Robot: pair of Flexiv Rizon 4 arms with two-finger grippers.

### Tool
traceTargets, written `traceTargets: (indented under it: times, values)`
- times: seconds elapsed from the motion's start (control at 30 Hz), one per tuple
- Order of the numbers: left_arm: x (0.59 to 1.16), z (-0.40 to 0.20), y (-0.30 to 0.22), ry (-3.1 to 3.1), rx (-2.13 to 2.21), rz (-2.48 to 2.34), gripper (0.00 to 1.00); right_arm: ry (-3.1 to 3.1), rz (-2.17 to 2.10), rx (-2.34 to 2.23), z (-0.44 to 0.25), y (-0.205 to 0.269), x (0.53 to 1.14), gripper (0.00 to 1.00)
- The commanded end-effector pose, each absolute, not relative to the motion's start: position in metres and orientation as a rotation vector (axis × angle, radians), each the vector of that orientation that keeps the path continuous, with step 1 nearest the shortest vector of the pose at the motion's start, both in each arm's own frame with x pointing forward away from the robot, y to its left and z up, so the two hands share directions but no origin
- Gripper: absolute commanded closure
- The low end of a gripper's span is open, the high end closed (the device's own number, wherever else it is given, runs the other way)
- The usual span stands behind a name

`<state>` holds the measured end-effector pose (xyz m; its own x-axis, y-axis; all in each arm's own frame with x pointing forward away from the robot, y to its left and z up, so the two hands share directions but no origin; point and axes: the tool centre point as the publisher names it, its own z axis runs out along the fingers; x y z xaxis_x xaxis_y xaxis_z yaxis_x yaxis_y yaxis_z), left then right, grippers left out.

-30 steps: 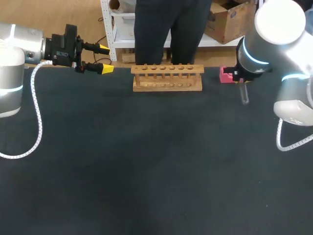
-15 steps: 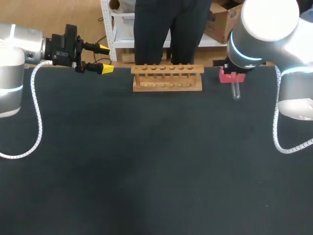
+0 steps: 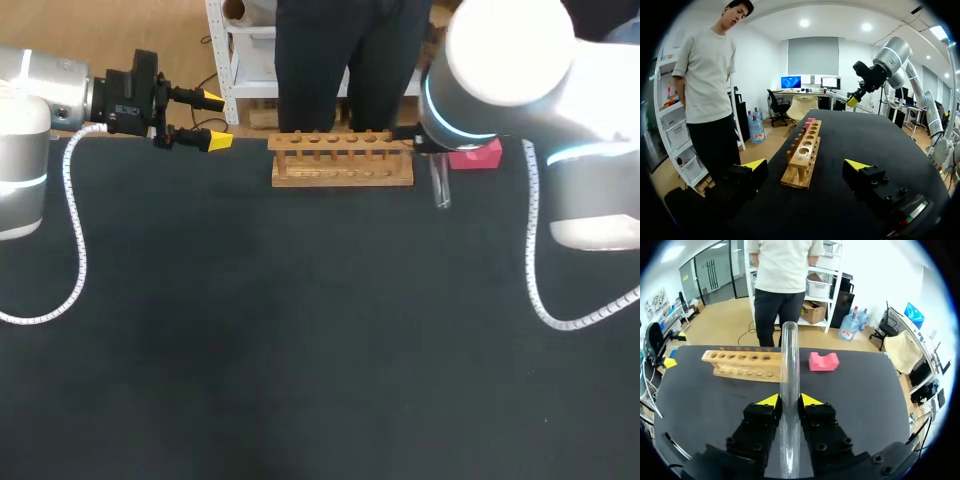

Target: Grasp the test tube, adjust it, and insert it.

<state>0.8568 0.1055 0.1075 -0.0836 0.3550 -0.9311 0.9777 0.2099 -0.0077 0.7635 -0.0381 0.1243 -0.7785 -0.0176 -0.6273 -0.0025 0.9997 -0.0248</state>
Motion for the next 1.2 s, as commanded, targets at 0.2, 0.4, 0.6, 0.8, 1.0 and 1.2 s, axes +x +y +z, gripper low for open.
traceTargets:
  times: [0.2, 0.4, 0.6, 0.8, 1.0, 1.2]
  values:
    - [0.857, 0.107, 0.106, 1.6, 1.288, -0.888, 0.0, 2.458, 0.016, -0.069, 0.115, 0.0, 0.778, 1.0]
    - [0.857, 0.107, 0.106, 1.6, 1.288, -0.888, 0.0, 2.463, 0.038, -0.094, 0.107, 0.017, 0.791, 1.0]
    - [0.857, 0.107, 0.106, 1.6, 1.288, -0.888, 0.0, 2.478, 0.053, -0.083, 0.094, 0.029, 0.801, 1.0]
    - [0.857, 0.107, 0.106, 1.6, 1.288, -0.888, 0.0, 2.498, 0.073, -0.079, 0.082, 0.042, 0.809, 1.0]
    - [0.857, 0.107, 0.106, 1.6, 1.288, -0.888, 0.0, 2.515, 0.073, -0.084, 0.073, 0.051, 0.816, 1.0]
    - [0.857, 0.107, 0.106, 1.6, 1.288, -0.888, 0.0, 2.533, 0.063, -0.082, 0.065, 0.054, 0.821, 1.0]
